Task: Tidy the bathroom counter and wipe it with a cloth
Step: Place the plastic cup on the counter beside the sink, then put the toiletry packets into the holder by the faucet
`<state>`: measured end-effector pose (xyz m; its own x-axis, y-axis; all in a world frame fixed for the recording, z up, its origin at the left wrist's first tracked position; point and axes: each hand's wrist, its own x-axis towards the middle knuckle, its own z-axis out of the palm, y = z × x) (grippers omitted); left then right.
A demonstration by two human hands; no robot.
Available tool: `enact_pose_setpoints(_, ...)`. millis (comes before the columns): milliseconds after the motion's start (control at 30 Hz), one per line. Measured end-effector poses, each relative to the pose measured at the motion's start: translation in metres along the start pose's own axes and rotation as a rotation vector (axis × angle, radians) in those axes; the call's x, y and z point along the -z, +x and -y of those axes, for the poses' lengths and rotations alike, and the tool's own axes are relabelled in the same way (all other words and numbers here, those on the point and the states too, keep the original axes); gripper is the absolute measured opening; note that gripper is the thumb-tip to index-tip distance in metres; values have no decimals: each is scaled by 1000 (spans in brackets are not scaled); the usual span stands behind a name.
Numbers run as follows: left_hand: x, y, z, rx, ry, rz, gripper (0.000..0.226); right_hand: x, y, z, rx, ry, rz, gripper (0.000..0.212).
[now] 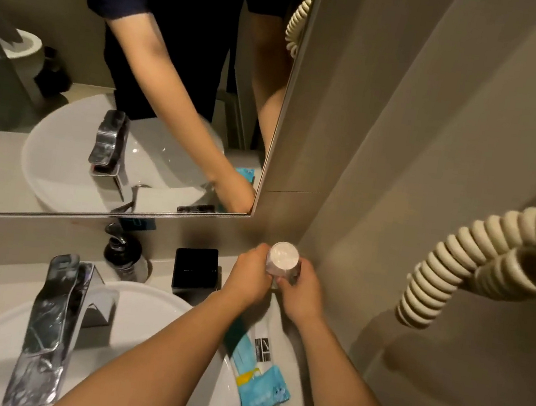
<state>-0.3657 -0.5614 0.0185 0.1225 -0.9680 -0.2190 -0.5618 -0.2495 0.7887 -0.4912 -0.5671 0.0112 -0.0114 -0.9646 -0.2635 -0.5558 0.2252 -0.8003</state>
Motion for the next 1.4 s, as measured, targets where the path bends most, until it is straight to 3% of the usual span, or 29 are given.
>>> enact_pose_setpoints(533, -7, 0, 20, 47, -86, -4, 42, -13, 6, -23, -49, -2, -27, 51)
enact_pose_setpoints(733, 12, -61, 13, -79, -55, -53, 56, -6, -44, -24, -48, -75, -53, 44)
enact_pose_setpoints(867, 34, -123, 28, -126, -32, -196, 50, -9, -84, -31, -36, -237, 67, 36)
enact_pose_setpoints(1067, 58, -180, 72, 79, 141, -425, 40, -27, -92, -26, -2, -408, 265, 14)
enact_pose_setpoints(1167, 61, -178, 88, 175, 324, -393, 52, -39, -89, -22, 44, -522, 328, 19)
enact_pose_setpoints(1300, 55, -169, 97, 314, 223, -332, 80, -55, -81, -22, 91, -561, 340, 30)
enact_pose_setpoints(1400, 44, -161, 99, 383, 246, -337, 89, -63, -78, -26, 55, -581, 365, 42)
